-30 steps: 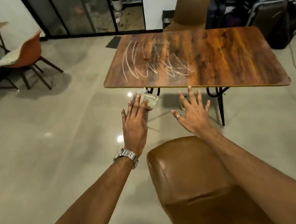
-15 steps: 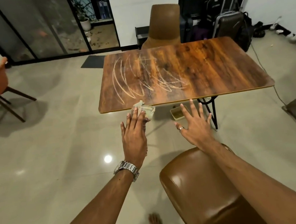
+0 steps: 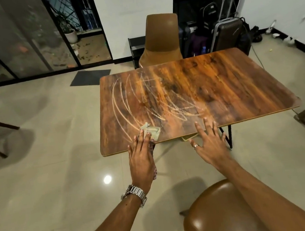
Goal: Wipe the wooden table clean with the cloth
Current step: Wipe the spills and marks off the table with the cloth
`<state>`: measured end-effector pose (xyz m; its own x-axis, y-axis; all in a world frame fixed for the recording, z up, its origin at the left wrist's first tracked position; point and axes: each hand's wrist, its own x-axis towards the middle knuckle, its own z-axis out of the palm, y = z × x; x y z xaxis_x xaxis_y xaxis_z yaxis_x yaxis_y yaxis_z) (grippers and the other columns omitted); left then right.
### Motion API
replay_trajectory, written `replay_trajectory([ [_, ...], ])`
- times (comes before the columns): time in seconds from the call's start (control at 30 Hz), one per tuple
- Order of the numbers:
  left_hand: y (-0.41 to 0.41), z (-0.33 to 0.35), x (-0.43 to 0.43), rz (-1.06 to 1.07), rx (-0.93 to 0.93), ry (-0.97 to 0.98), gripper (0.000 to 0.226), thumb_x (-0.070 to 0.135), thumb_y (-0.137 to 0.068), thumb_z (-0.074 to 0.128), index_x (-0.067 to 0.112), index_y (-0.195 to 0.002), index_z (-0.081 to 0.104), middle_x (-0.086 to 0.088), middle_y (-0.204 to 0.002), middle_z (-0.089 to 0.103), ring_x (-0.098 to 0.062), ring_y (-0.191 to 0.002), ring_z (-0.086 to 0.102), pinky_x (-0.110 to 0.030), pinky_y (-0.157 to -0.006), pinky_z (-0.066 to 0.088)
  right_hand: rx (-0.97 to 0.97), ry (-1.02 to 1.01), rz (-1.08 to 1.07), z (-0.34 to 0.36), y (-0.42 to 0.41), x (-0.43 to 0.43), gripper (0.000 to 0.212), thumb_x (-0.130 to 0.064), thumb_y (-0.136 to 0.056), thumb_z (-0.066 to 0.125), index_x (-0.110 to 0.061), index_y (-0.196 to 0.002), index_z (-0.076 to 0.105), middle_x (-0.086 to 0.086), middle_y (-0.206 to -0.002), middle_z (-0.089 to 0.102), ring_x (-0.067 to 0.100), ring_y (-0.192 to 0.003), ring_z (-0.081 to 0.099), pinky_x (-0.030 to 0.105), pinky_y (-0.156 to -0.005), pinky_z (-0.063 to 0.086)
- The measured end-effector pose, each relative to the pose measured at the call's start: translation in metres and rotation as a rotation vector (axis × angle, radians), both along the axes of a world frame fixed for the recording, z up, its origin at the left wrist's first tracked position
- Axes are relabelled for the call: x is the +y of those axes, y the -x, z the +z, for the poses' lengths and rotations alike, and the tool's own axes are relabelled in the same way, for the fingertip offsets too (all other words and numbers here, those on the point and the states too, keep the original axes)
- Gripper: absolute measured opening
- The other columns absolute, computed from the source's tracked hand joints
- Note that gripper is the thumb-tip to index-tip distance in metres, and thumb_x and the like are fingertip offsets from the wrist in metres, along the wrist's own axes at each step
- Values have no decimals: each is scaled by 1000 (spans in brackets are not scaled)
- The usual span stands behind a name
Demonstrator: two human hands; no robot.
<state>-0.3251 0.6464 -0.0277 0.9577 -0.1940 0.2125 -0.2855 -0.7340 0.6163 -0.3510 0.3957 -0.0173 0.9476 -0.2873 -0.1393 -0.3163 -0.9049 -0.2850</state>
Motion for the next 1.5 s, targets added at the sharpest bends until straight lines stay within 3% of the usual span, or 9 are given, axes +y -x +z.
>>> replay_trajectory([
  [0.17,-70,-16,8,41,70,16,64,30,-97,17,19,-155,40,-1,-166,31,-25,-155,24,-56,-126,17,10,-21,6,-19,-45,8,76,-65,-95,37,-39,-158,2,-3,-167,-14,29,-154,-10,66,-119,8],
  [0.4,-191,-80,35,204,209,-125,54,14,-106,41,21,-158,32,-1,-168,25,-22,-158,13,-52,-127,-4,113,-30,-12,-58,-114,12,77,-60,-99,35,-36,-158,-7,-2,-166,-20,27,-153,-19,61,-122,1],
  [0.6,-278,-169,33,177,333,-190,55,24,-107,30,23,-161,22,-1,-170,13,-20,-159,2,-51,-128,-4,215,-36,-15,-117,-201,10,75,-63,-97,29,-37,-158,-6,-4,-166,-19,26,-154,-15,60,-121,1],
  [0.7,-295,-203,8,106,364,-297,63,43,-102,11,22,-160,21,-2,-169,12,-23,-158,0,-52,-126,-7,246,-53,-41,-146,-239,3,74,-66,-96,24,-40,-156,-9,-4,-167,-16,24,-154,-14,59,-120,-2],
  [0.83,-318,-213,-37,54,292,-408,59,41,-102,26,16,-152,44,-14,-160,38,-35,-150,34,-57,-119,15,251,-37,-52,-166,-273,-8,78,-74,-89,8,-39,-156,-10,-5,-167,-17,24,-153,-17,55,-119,-8],
  [0.97,-343,-219,-101,-23,297,-416,59,46,-104,24,19,-156,36,-14,-165,28,-36,-154,23,-58,-122,12,303,-32,-57,-181,-303,-32,72,-66,-95,21,-47,-148,-23,-7,-162,-29,27,-151,-25,62,-121,-1],
  [1.17,-384,-226,-211,-193,274,-448,59,45,-108,13,22,-162,17,-13,-170,2,-36,-157,-2,-57,-124,-9,310,25,-73,-188,-352,-93,75,-68,-95,27,-44,-153,-13,-5,-163,-29,32,-150,-26,60,-120,-3],
  [1.37,-435,-230,-287,-212,243,-484,59,42,-107,10,22,-162,15,-11,-171,5,-33,-157,-9,-57,-126,-7,266,0,-54,-202,-408,-150,69,-53,-100,35,-43,-156,-4,-5,-165,-23,30,-151,-22,62,-120,-4],
  [1.5,-477,-231,-307,-175,223,-492,58,44,-107,16,24,-161,24,-11,-171,12,-33,-158,4,-58,-126,-1,249,30,-31,-213,-441,-176,66,-53,-100,32,-40,-158,2,-1,-168,-13,32,-153,-16,67,-118,-1],
])
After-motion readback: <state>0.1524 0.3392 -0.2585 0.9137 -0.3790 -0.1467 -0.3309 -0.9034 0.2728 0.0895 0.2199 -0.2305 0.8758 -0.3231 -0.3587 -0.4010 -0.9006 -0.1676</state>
